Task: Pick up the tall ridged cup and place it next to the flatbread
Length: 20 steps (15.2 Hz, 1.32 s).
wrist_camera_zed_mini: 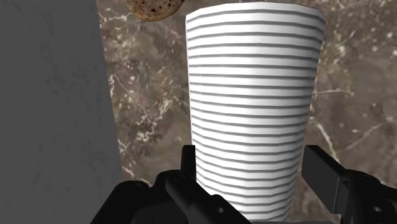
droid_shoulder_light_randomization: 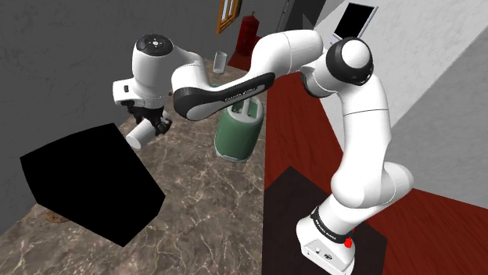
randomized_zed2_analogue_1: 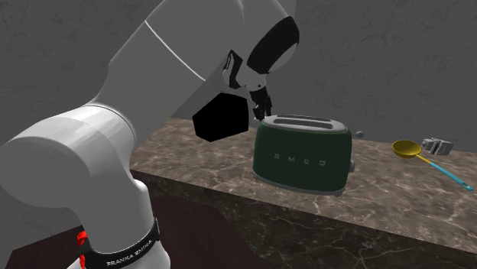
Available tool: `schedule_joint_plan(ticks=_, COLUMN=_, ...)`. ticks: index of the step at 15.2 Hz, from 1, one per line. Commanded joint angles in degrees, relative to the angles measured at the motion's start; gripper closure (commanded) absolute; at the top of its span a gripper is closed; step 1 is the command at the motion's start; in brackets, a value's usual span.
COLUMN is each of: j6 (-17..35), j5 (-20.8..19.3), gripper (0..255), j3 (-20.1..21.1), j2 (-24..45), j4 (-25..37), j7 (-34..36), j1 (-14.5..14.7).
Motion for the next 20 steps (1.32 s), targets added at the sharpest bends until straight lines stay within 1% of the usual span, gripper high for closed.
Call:
schedule_joint_plan(ticks=1, j6=-0.6, j5=0.9, gripper=255, j3=1.0, j2=-0.8, j4=-0.1, j7=-0.5, j1=-0.6)
schedule_joint_plan(ticks=11, j6=-4.6, j5=5.1, gripper=255, j3=5.0, j2=-3.6, j4=2.4, j7=-3.8, j1=-2.2)
schedule_joint_plan(ticks=20, j6=-8.6, j5=8.4, gripper=255, j3=8.0, j2=-5.8, j4=5.7, j7=-6.9, j1=-2.9)
